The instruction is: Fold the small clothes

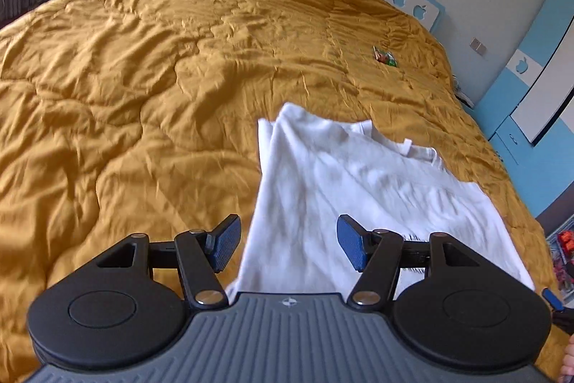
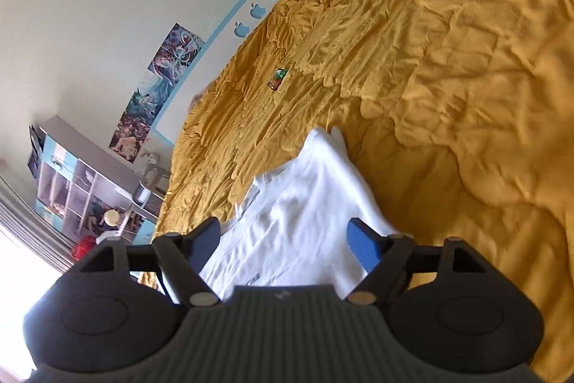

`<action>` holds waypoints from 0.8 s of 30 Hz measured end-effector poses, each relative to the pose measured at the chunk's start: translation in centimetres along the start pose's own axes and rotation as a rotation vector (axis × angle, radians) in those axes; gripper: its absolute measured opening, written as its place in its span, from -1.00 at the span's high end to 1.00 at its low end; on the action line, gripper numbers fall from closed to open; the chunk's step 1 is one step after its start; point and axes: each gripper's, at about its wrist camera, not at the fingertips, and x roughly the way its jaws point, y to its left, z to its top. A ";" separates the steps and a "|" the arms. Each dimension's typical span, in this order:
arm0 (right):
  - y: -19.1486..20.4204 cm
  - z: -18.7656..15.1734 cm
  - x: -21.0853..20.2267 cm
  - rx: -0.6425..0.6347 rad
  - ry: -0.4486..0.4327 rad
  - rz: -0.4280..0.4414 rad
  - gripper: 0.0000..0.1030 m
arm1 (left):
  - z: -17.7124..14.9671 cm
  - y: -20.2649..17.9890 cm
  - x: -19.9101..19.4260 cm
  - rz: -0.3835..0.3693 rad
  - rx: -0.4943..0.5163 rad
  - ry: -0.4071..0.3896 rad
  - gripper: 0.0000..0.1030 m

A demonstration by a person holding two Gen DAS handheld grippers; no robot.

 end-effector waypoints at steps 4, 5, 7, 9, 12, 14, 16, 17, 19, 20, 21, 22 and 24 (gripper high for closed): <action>-2.3 -3.8 0.2 0.128 0.097 -0.041 -0.44 | -3.2 0.8 -0.2 -0.105 -0.115 0.046 -0.48; -3.3 -4.6 0.6 0.167 0.118 -0.026 -0.42 | -3.7 1.2 0.6 -0.130 -0.137 0.075 -0.49; -4.3 -5.1 1.1 0.219 0.107 -0.006 -0.42 | -4.5 2.2 2.7 -0.110 -0.260 0.175 -0.44; -4.9 -4.9 2.0 0.310 0.096 0.035 -0.43 | -5.4 3.0 3.9 -0.129 -0.333 0.177 -0.45; -5.9 -4.6 4.3 0.437 0.121 0.123 -0.43 | -5.0 3.6 5.2 -0.096 -0.369 0.100 -0.45; -6.3 -4.7 6.2 0.472 0.124 0.141 -0.33 | -4.6 4.1 6.2 -0.125 -0.424 0.078 -0.49; -6.9 -5.2 7.5 0.503 0.099 0.169 -0.24 | -4.2 4.0 7.2 -0.150 -0.394 0.066 -0.56; -7.3 -5.4 8.0 0.535 0.081 0.185 -0.14 | -4.1 3.8 7.7 -0.139 -0.377 0.064 -0.56; -7.6 -5.9 8.8 0.570 0.058 0.194 0.00 | -4.1 3.4 8.4 -0.124 -0.387 0.047 -0.56; -7.6 -6.0 9.0 0.566 0.051 0.185 0.10 | -4.2 3.2 8.5 -0.124 -0.397 0.028 -0.56; -7.5 -5.9 9.1 0.555 0.048 0.171 0.13 | -4.3 3.2 8.6 -0.126 -0.413 0.007 -0.56; -7.3 -6.1 9.1 0.546 0.044 0.160 0.14 | -4.4 3.2 8.7 -0.126 -0.432 -0.002 -0.56; -7.3 -5.9 8.8 0.557 0.048 0.143 0.15 | -4.6 3.4 8.6 -0.129 -0.460 -0.009 -0.56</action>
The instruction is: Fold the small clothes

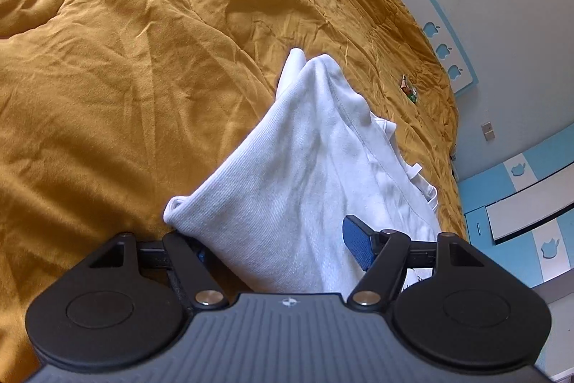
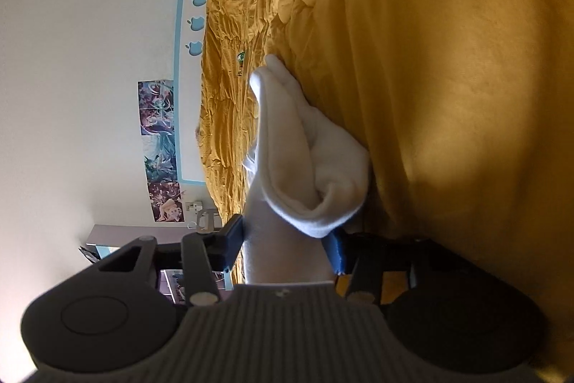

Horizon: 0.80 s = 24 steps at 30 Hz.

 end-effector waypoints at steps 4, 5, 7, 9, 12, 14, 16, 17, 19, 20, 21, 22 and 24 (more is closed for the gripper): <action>-0.2 -0.6 -2.5 0.086 0.002 0.003 0.05 | -0.2 0.4 -0.4 -0.006 0.037 0.008 -0.49; -0.1 -0.8 -3.5 0.079 -0.013 -0.022 0.06 | -0.3 0.5 -0.5 -0.013 0.041 0.007 -0.49; 0.5 -1.5 -5.1 0.055 -0.063 -0.087 0.06 | -0.5 0.6 -0.6 -0.019 0.046 0.001 -0.50; 1.2 -2.0 -6.0 0.043 -0.113 -0.151 0.06 | -0.6 0.4 -0.5 -0.012 0.061 -0.001 -0.50; 1.9 -1.5 -5.0 0.067 -0.121 -0.227 0.04 | -0.7 0.2 -0.5 -0.008 0.080 -0.005 -0.50; 2.2 -1.0 -4.9 0.097 -0.151 -0.232 0.03 | -0.8 0.3 -0.5 -0.013 0.084 -0.005 -0.50; 2.0 -0.9 -5.5 0.131 -0.246 -0.228 0.28 | -0.8 0.4 -0.7 -0.019 0.085 -0.004 -0.50; 2.2 -0.8 -5.7 0.123 -0.281 -0.240 0.64 | -0.9 0.4 -0.7 -0.018 0.087 -0.002 -0.50; 2.2 -0.5 -6.4 0.086 -0.306 -0.261 0.87 | -0.9 0.3 -0.7 -0.014 0.097 0.001 -0.50; 2.1 -0.4 -6.9 0.082 -0.321 -0.245 0.93 | -0.9 0.3 -0.8 -0.014 0.098 0.001 -0.50; 2.1 -0.2 -7.3 0.071 -0.325 -0.232 0.94 | -0.9 0.4 -0.8 -0.015 0.099 0.001 -0.50; 2.2 0.1 -7.6 0.046 -0.323 -0.218 0.95 | -0.9 0.4 -0.8 -0.016 0.099 0.001 -0.49; 3.3 0.8 -7.7 -0.046 -0.302 -0.245 0.95 | -1.0 0.4 -0.9 -0.007 0.094 -0.004 -0.41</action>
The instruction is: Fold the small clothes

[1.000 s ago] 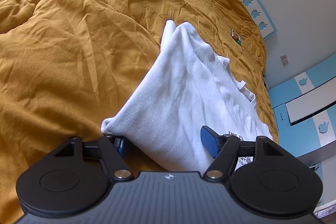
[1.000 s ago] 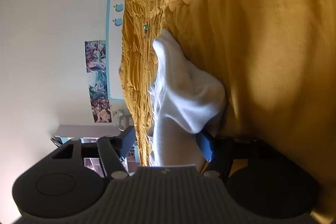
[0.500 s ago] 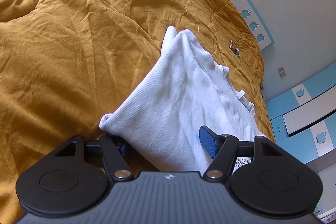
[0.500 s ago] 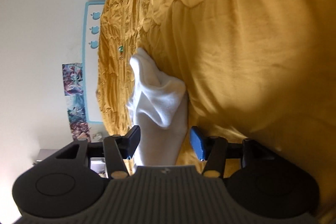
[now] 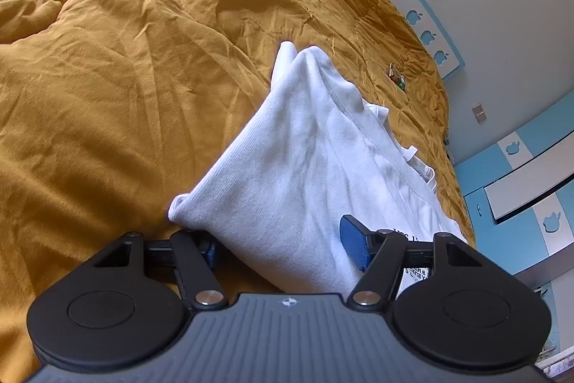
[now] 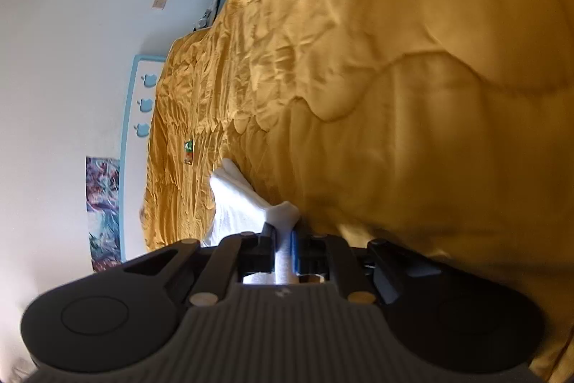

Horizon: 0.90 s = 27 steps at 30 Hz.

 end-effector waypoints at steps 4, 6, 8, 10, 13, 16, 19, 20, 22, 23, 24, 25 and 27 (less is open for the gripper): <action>2.3 0.8 0.2 -0.142 0.003 -0.073 0.96 | 0.0 1.2 -0.4 -0.005 -0.075 -0.013 0.26; 3.4 0.1 0.2 -0.226 -0.011 -0.126 0.96 | 0.2 2.4 -0.6 -0.047 -0.162 -0.006 0.40; 3.0 -0.8 0.0 -0.241 -0.023 -0.171 0.80 | 0.3 3.3 -0.6 -0.077 -0.216 0.001 0.45; 1.8 -1.1 -0.3 -0.173 -0.012 -0.130 0.57 | 0.3 3.5 -0.6 -0.096 -0.227 0.003 0.46; -0.2 -0.8 0.2 -0.069 0.108 -0.039 0.37 | 0.2 3.4 -0.8 -0.100 -0.204 -0.002 0.26; -1.7 -0.6 0.4 0.065 0.199 0.037 0.13 | 0.2 2.7 -0.7 -0.120 -0.196 -0.004 -0.15; -1.1 -1.2 1.3 0.053 0.231 0.057 -0.23 | 0.5 1.8 0.0 -0.117 -0.200 0.008 -0.39; -0.8 -1.4 1.9 0.045 0.240 0.062 -0.33 | 0.6 1.6 0.3 -0.105 -0.198 0.013 -0.40; -0.3 -2.3 3.2 0.021 0.251 0.048 -0.39 | 0.7 1.1 1.0 -0.080 -0.188 0.024 -0.31; 0.1 -2.7 3.7 0.012 0.243 0.034 -0.40 | 0.8 0.9 1.2 -0.079 -0.180 0.029 -0.22; 0.3 -3.0 4.0 0.003 0.233 0.027 -0.40 | 0.9 0.9 1.4 -0.070 -0.178 0.038 0.10; 0.7 -3.4 4.4 -0.010 0.218 0.028 -0.35 | 1.0 1.0 1.5 -0.060 -0.187 0.047 0.46; 1.1 -4.1 5.1 -0.046 0.202 0.031 0.33 | 0.8 2.0 1.1 -0.083 -0.269 0.057 0.63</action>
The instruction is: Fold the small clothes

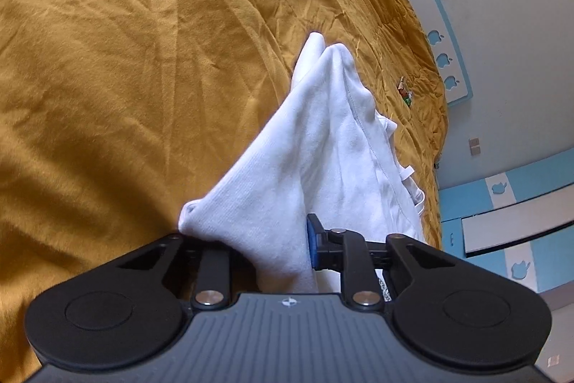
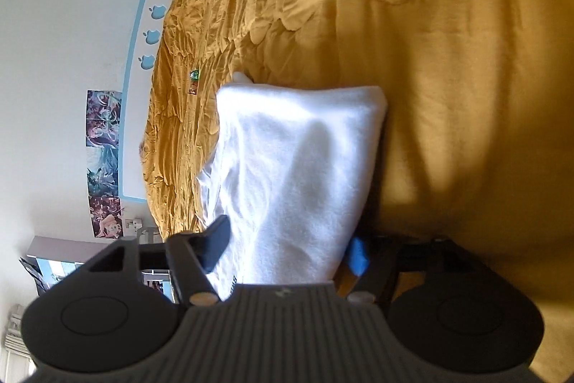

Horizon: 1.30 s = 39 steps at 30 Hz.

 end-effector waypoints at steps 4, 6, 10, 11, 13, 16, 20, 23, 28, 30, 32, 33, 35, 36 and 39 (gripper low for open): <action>-1.2 0.1 0.3 0.035 0.028 0.054 0.80 | 0.4 0.5 -1.3 -0.074 -0.108 0.036 0.69; -1.3 0.5 0.1 0.057 0.044 0.091 0.81 | 0.9 0.5 -1.9 -0.099 -0.184 0.072 0.71; -0.6 0.6 -0.9 0.103 0.084 0.138 0.81 | 1.2 0.3 -3.0 -0.145 -0.263 0.099 0.72; -0.1 0.8 -1.4 0.104 0.091 0.161 0.81 | 1.2 0.2 -3.2 -0.154 -0.265 0.108 0.72; 0.7 1.0 -2.2 0.097 0.113 0.201 0.81 | 1.2 -0.4 -4.0 -0.153 -0.246 0.118 0.72; 1.8 1.1 -3.9 0.073 0.151 0.241 0.81 | 1.1 -1.0 -5.5 -0.147 -0.208 0.133 0.72; 3.1 1.1 -6.8 -0.004 0.210 0.293 0.81 | 0.4 -1.2 -8.3 -0.163 -0.160 0.183 0.72; 2.7 0.4 -9.6 -0.038 0.258 0.287 0.81 | -1.0 -0.9 -11.2 -0.133 -0.153 0.210 0.72; 1.3 -1.5 -15.5 -0.052 0.298 0.277 0.81 | -4.1 -0.6 -16.7 -0.107 -0.081 0.255 0.72; 0.3 -2.3 -18.0 -0.045 0.306 0.270 0.81 | -5.3 -0.4 -18.5 -0.080 -0.078 0.262 0.72; -1.0 -3.1 -20.0 -0.022 0.307 0.247 0.81 | -6.5 0.3 -19.8 -0.084 -0.085 0.272 0.72; -1.7 -3.5 -20.7 -0.006 0.307 0.238 0.81 | -7.0 0.9 -20.0 -0.088 -0.108 0.278 0.72; -3.8 -4.2 -21.8 0.040 0.302 0.209 0.81 | -7.8 2.9 -19.9 -0.083 -0.169 0.287 0.72; -5.2 -4.6 -22.2 0.067 0.296 0.182 0.81 | -8.2 4.1 -19.5 -0.072 -0.203 0.285 0.72; -8.0 -5.1 -22.1 0.105 0.295 0.122 0.81 | -9.0 7.2 -18.4 -0.072 -0.281 0.285 0.71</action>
